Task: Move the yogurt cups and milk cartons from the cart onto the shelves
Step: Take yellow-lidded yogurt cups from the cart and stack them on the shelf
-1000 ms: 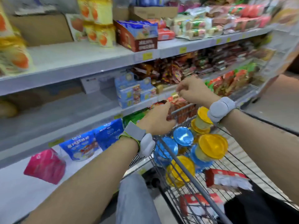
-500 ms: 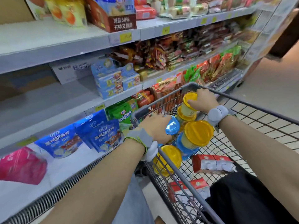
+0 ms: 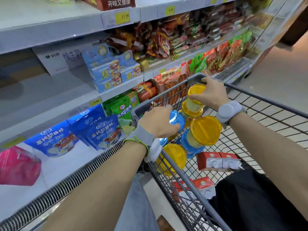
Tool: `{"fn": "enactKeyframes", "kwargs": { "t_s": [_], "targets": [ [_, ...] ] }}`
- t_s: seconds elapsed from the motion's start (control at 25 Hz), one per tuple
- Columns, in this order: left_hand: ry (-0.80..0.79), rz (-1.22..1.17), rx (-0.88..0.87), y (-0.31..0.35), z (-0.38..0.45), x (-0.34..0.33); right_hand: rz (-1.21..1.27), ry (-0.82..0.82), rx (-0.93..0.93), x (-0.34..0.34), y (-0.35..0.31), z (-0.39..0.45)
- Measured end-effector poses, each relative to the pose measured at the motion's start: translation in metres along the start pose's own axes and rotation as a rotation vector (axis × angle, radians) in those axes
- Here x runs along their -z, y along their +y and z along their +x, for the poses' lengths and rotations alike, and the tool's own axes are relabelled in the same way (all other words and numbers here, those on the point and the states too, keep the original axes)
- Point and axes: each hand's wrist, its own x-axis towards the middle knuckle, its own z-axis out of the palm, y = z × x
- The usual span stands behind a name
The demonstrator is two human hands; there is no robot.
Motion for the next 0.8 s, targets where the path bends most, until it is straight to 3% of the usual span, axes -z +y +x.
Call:
{"fn": "enactKeyframes", "kwargs": {
  "t_s": [0.24,0.56,0.68,0.8],
  "targets": [
    [0.036,-0.053,0.042,0.002,-0.001,0.003,0.161,0.098,0.036,0.023,-0.019,-0.013],
    [0.174,-0.261,0.101,0.003,-0.005,0.009,0.568,-0.354,0.232,0.040,-0.052,-0.040],
    [0.217,-0.268,0.127,0.003,-0.004,0.005,0.540,-0.434,0.259,0.036,-0.053,-0.046],
    [0.169,-0.093,0.168,0.003,-0.004,0.004,0.245,-0.517,0.222,0.037,-0.053,-0.049]
  ]
}}
